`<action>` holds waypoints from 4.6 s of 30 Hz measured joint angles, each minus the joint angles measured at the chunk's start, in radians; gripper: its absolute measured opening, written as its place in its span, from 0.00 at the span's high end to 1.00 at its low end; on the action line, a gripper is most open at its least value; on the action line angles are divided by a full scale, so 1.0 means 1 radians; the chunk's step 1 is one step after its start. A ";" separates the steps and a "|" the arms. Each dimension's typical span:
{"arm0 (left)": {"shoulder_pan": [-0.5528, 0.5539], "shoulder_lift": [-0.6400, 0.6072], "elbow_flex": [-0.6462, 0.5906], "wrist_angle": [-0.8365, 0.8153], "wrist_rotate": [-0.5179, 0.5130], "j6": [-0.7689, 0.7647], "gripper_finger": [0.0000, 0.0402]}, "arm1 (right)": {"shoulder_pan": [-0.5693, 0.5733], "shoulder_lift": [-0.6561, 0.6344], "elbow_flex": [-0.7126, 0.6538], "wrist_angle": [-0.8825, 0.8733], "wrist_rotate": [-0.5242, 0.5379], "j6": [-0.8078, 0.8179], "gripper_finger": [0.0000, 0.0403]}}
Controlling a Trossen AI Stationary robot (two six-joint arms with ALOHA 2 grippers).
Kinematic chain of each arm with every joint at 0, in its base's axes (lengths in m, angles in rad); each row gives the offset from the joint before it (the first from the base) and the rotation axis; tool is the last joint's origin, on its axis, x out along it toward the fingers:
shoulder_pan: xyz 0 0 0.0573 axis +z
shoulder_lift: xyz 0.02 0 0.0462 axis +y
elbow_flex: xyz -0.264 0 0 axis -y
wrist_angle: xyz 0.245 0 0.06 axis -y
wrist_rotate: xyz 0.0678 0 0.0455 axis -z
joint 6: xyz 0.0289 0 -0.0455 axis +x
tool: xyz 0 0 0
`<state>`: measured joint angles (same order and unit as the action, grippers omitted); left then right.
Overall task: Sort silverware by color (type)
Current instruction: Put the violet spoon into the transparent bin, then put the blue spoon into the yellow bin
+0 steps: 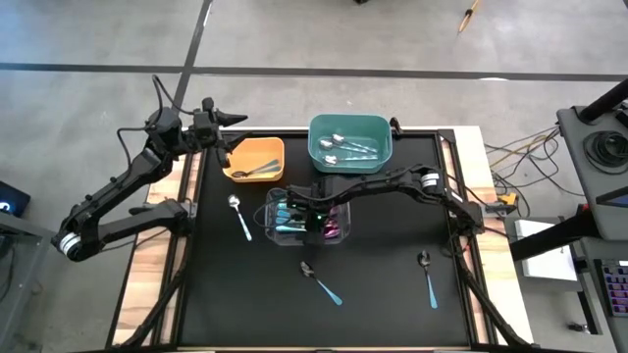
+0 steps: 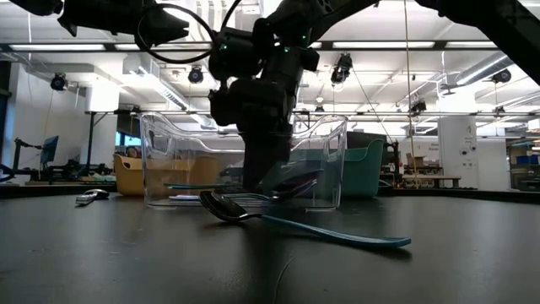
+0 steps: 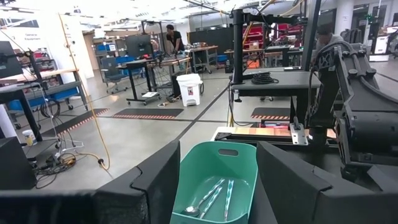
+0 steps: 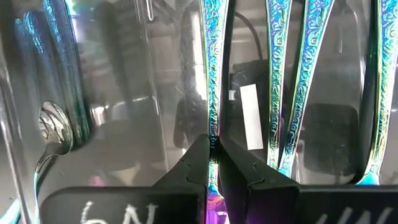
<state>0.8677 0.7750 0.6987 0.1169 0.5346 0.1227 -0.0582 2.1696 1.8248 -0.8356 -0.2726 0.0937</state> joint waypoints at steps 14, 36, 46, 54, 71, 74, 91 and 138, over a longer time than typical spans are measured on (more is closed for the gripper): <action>0.000 0.000 0.000 0.003 0.000 0.000 0.52 | 0.000 0.000 0.000 0.004 0.003 0.000 0.97; 0.000 0.000 0.000 0.000 0.000 0.000 0.52 | -0.001 -0.030 0.000 0.003 0.007 0.060 0.69; 0.000 0.000 0.000 0.003 0.000 0.000 0.52 | -0.001 -0.087 0.021 -0.001 0.008 0.153 0.73; 0.000 0.002 0.000 0.003 0.000 0.000 0.52 | 0.000 -0.127 0.050 -0.018 0.007 0.256 0.77; 0.000 0.003 0.000 0.002 0.000 0.000 0.52 | 0.053 -0.264 0.041 -0.267 0.099 0.398 0.77; 0.000 0.003 0.000 0.002 0.000 0.000 0.52 | 0.080 -0.306 0.001 -0.289 0.164 0.418 0.77; 0.000 0.003 0.000 0.003 0.000 0.000 0.52 | 0.220 -0.807 -0.627 -0.242 0.232 1.025 0.77; 0.000 0.004 0.000 0.002 0.000 0.000 0.52 | 0.684 -0.936 -1.143 -0.012 0.039 1.884 0.67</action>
<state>0.8677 0.7792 0.6983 0.1192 0.5346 0.1226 0.6262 1.2334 0.6814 -0.8473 -0.2337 1.9775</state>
